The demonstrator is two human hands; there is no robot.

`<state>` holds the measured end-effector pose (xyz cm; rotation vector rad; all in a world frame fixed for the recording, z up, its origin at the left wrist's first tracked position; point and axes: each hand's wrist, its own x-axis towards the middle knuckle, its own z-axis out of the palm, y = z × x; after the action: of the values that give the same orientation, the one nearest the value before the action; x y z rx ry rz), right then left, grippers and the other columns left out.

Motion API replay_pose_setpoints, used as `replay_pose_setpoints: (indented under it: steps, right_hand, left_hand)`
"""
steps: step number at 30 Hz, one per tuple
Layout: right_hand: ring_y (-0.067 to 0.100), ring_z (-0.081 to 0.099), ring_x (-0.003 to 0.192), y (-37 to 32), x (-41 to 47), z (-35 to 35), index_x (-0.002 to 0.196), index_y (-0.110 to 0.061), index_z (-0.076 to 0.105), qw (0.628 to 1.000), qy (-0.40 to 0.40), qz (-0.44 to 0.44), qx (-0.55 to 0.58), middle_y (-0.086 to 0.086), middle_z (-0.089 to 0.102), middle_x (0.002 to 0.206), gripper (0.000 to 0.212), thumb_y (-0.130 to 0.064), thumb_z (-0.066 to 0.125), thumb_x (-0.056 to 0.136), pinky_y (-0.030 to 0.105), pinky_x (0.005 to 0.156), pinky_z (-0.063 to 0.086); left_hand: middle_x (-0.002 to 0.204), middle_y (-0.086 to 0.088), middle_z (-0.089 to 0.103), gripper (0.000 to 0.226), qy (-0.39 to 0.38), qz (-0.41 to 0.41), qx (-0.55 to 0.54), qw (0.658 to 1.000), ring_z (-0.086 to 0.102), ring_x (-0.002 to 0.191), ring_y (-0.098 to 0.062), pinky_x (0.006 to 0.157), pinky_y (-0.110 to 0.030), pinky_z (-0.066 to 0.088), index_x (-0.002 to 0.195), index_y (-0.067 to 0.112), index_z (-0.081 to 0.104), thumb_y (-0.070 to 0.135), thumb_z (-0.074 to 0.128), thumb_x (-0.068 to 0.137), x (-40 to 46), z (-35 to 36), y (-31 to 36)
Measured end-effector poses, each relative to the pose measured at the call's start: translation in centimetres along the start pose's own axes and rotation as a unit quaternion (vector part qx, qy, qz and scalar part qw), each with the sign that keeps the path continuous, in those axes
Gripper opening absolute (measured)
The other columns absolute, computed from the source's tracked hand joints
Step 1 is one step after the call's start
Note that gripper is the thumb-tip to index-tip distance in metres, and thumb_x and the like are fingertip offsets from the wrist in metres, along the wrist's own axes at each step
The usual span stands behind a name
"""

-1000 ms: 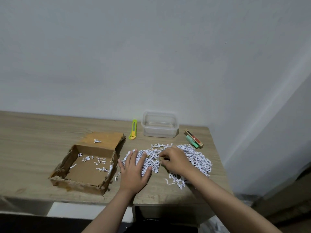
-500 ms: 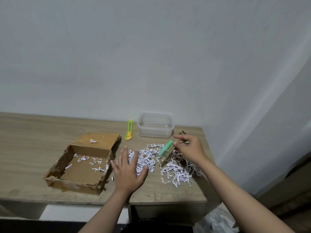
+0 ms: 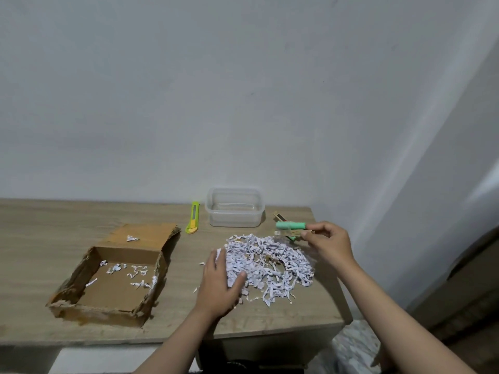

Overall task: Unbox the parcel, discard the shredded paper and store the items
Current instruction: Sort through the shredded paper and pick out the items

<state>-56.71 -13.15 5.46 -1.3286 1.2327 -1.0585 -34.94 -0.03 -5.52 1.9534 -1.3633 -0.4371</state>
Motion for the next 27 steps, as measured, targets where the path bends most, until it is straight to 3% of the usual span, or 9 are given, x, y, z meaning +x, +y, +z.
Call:
replay_pose_setpoints:
  steps: [5, 10, 17, 20, 27]
  right_hand:
    - [0.021, 0.057, 0.060, 1.1, 1.8, -2.5, 0.084, -0.003, 0.069, 0.997, 0.072, -0.010, -0.018, 0.014, 0.067, 0.076, 0.016, -0.002, 0.078, 0.070, 0.028, 0.057, 0.049]
    - [0.020, 0.059, 0.067, 2.6, 3.7, -3.7, 0.072, -0.013, 0.069, 0.991, 0.132, -0.008, -0.009, 0.007, 0.067, 0.073, 0.016, -0.002, 0.079, 0.067, 0.030, 0.069, 0.049]
    - [0.021, 0.063, 0.077, 6.1, 6.4, -1.9, 0.079, -0.011, 0.072, 0.985, 0.159, 0.020, -0.059, 0.007, 0.070, 0.080, 0.014, -0.007, 0.079, 0.068, 0.028, 0.076, 0.049]
    - [0.021, 0.065, 0.078, 7.7, 7.2, -1.2, 0.082, -0.011, 0.074, 0.985, 0.151, 0.030, -0.082, 0.006, 0.071, 0.081, 0.016, -0.010, 0.079, 0.068, 0.033, 0.081, 0.053]
    - [0.016, 0.066, 0.083, 9.7, 7.2, -1.0, 0.103, -0.004, 0.071, 0.989, 0.062, 0.006, -0.134, 0.009, 0.073, 0.094, 0.027, -0.010, 0.075, 0.076, 0.029, 0.085, 0.052]
  left_hand:
    - [0.157, -0.002, 0.014, 0.085, 0.021, 0.019, 0.081, 0.996, 0.010, 0.145, -0.020, 0.113, -0.054, -0.004, 0.148, 0.026, 0.014, 0.075, 0.025, 0.080, -0.1, 2.0, 0.9]
    - [0.156, -0.003, 0.017, 0.088, 0.052, 0.007, 0.089, 0.995, 0.011, 0.144, -0.022, 0.112, -0.058, -0.004, 0.146, 0.023, 0.020, 0.078, 0.019, 0.077, 0.3, 2.2, 1.1]
    - [0.156, -0.001, 0.017, 0.083, 0.050, -0.001, 0.097, 0.994, 0.013, 0.144, -0.020, 0.113, -0.058, 0.002, 0.146, 0.025, 0.018, 0.074, 0.023, 0.080, 0.5, 2.5, 1.0]
    - [0.157, 0.000, 0.016, 0.082, 0.050, -0.005, 0.097, 0.994, 0.013, 0.144, -0.019, 0.113, -0.057, 0.001, 0.146, 0.025, 0.017, 0.074, 0.025, 0.081, 0.6, 2.5, 1.1]
    - [0.155, 0.000, 0.022, 0.081, 0.054, -0.006, 0.096, 0.994, 0.018, 0.143, -0.018, 0.114, -0.055, 0.005, 0.146, 0.025, 0.020, 0.073, 0.027, 0.081, 0.7, 2.5, 1.0]
